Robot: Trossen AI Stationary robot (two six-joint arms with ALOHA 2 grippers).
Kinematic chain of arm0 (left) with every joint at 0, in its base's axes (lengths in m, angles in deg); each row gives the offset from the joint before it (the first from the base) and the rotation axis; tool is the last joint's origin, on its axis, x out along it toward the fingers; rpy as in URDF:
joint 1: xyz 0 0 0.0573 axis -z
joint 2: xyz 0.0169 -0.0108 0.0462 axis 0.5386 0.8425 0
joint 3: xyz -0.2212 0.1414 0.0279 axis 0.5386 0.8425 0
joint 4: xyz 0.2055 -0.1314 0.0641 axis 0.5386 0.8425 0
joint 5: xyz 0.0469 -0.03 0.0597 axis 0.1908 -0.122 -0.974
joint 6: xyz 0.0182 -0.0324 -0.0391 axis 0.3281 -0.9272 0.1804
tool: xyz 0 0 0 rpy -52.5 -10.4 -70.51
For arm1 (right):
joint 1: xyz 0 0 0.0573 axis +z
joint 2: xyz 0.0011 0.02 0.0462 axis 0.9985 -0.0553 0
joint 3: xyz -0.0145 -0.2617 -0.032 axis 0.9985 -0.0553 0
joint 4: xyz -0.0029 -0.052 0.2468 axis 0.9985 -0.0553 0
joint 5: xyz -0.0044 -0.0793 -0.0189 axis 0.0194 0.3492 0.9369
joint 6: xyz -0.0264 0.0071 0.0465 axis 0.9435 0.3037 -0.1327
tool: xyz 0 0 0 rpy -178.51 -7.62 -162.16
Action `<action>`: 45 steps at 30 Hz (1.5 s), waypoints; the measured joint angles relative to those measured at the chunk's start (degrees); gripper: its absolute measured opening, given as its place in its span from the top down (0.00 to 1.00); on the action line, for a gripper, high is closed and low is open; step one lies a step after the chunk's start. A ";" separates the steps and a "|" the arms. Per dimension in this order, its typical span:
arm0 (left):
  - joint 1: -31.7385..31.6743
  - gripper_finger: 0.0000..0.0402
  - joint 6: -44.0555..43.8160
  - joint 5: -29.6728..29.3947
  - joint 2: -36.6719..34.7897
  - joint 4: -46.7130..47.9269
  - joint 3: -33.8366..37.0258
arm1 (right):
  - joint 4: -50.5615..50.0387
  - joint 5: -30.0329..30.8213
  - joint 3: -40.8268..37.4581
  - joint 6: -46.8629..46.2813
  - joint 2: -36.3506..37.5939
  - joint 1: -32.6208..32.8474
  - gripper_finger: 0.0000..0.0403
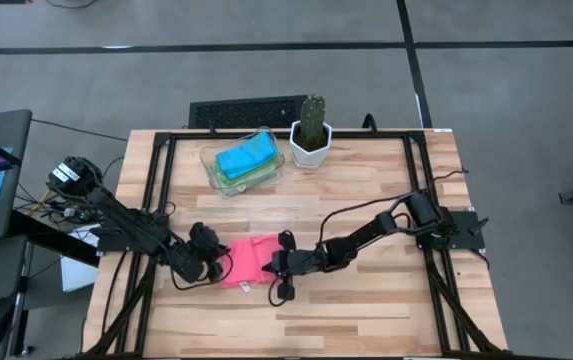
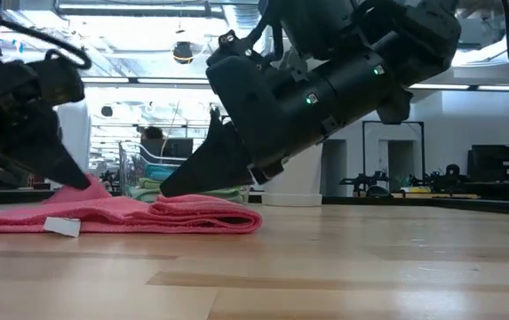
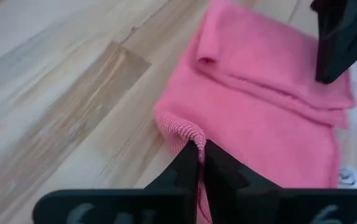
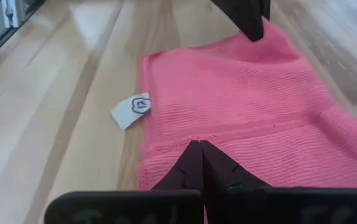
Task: Fold microfiber towels
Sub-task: Fold the pink microfiber towel
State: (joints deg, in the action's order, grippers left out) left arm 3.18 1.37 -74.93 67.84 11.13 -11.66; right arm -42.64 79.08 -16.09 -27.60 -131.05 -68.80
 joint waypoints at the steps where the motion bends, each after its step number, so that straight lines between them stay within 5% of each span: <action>1: -0.42 0.99 0.91 0.01 -0.02 0.00 -0.47 | 0.00 0.63 0.00 0.00 0.00 0.24 0.96; 23: -9.82 0.99 8.44 1.98 0.28 -0.67 -11.97 | 3.69 2.30 0.24 -0.63 -4.28 -0.62 0.96; 38: -13.33 0.99 9.28 5.89 12.05 -20.78 -12.13 | 3.94 2.09 0.28 -1.09 -3.71 -1.97 0.95; 45: -15.12 0.99 12.10 5.52 12.39 -20.77 -14.24 | 2.01 2.34 0.10 -0.80 -0.80 -0.49 0.96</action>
State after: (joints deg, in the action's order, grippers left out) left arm -11.94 13.47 -69.41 80.24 -9.64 -25.90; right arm -40.63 81.42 -16.00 -28.40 -131.85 -69.30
